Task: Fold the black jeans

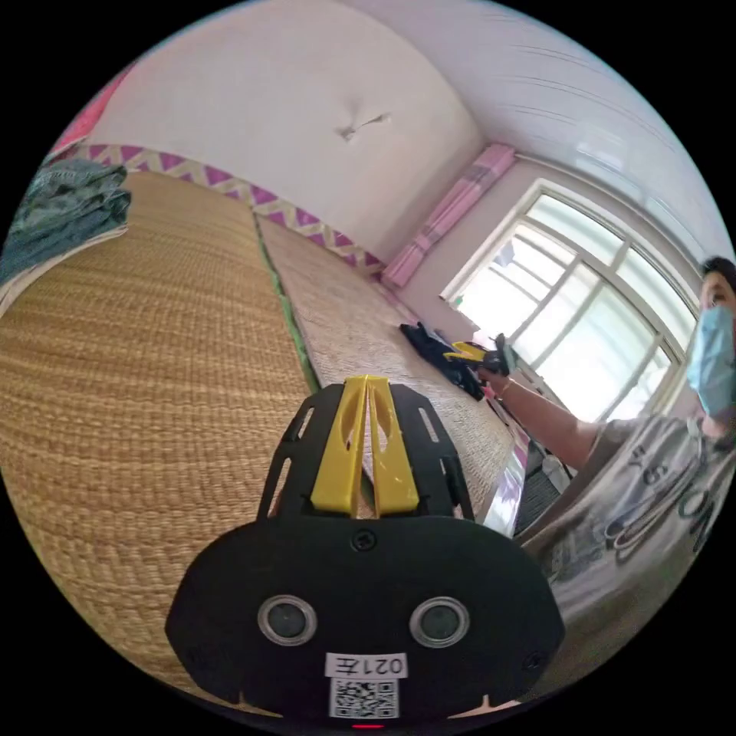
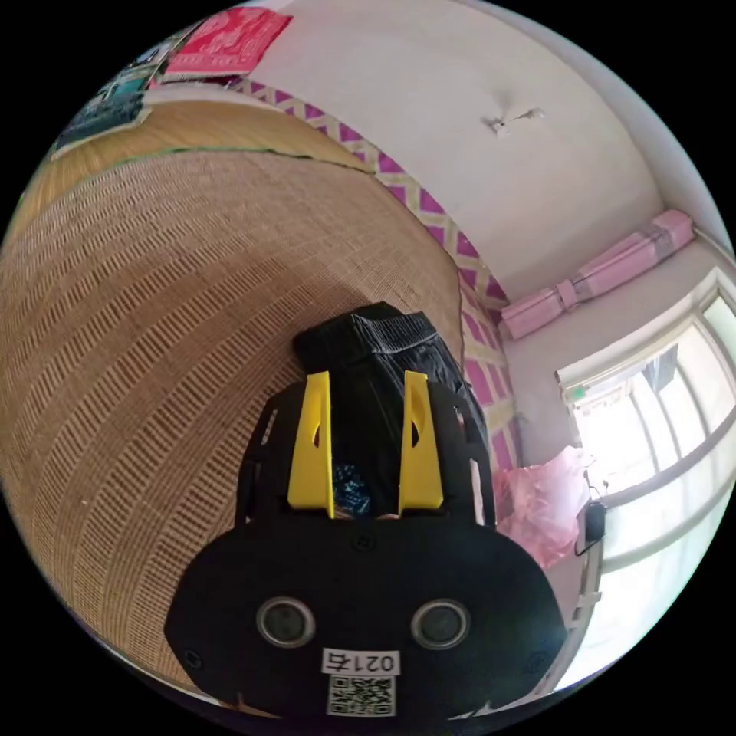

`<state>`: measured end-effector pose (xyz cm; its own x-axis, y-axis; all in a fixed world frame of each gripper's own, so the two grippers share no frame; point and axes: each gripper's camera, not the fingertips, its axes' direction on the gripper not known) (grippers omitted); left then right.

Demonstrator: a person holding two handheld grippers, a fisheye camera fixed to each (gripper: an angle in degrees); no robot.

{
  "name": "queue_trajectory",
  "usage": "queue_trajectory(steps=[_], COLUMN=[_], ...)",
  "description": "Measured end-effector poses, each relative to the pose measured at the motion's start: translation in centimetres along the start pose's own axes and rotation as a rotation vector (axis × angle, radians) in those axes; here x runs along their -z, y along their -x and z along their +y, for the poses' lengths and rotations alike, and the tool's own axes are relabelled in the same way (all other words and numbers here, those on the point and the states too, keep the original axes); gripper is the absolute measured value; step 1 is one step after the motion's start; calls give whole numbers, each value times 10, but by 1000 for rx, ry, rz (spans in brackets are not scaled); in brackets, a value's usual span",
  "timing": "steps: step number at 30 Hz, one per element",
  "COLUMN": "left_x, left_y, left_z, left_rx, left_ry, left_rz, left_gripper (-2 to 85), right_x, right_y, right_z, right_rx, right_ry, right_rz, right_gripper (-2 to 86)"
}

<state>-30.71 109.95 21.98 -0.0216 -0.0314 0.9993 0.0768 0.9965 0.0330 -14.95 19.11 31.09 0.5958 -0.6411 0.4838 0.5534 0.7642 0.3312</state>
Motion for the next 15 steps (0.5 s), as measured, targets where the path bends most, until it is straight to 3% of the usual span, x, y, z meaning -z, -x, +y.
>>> queue_trajectory(steps=[8,11,15], left_x=[-10,-5,-4], left_y=[-28,-27,-34], left_z=[-25,-34,-45], left_rx=[-15,10,0], left_ry=[53,42,53], left_rz=[-73,-67,-81], left_gripper=[-9,-9,-9], right_x=[-39,-33,-23], right_y=[-14,-51,-127], right_z=[-16,-6,31], right_rx=[23,-186,-565], right_ry=[75,49,-46], right_rz=[-51,-134,-402], right_gripper=[130,63,48])
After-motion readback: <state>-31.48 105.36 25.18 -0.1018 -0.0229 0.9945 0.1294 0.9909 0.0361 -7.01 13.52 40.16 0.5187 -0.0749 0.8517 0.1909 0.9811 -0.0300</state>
